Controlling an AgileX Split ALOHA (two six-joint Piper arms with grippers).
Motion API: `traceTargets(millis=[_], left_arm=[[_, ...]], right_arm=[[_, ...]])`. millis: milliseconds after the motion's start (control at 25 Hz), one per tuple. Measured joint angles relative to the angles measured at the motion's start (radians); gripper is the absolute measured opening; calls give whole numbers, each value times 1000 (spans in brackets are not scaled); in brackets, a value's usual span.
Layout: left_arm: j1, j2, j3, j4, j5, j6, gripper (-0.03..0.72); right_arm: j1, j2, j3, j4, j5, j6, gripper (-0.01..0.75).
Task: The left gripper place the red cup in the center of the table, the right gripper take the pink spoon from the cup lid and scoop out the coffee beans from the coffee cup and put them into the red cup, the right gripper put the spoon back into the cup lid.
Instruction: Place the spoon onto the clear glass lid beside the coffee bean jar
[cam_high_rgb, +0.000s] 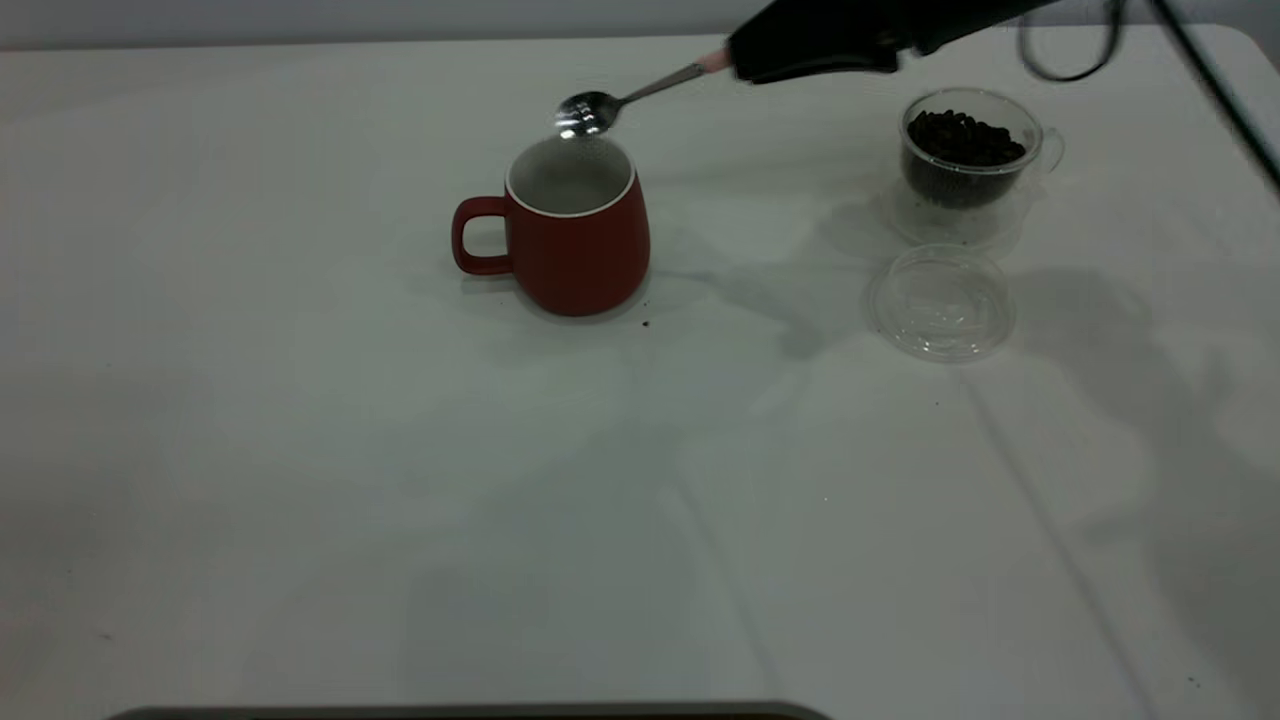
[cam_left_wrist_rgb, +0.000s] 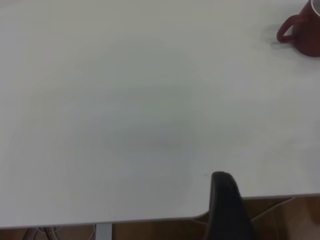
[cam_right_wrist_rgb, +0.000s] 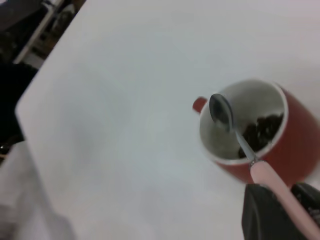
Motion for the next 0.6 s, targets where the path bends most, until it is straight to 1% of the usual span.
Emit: traceTargets(millis=[120,240,400,480,600], left_arm=[[0,0,0,0,0,0,505],[0,0,0,0,0,1,505],[0,0,0,0,0,1,505],[0,0,0,0,0,2,505],[0,0,0,0,0,2,505]], right_arm=[[-105,-25,2,-107,105,143,100],[-197,-28,2,-222,162,251,100],[-273,-28,2,-397,179,329,100],[-303,-20,2,-440,184,350,100],[-353,8,2,-451,186,373,100]])
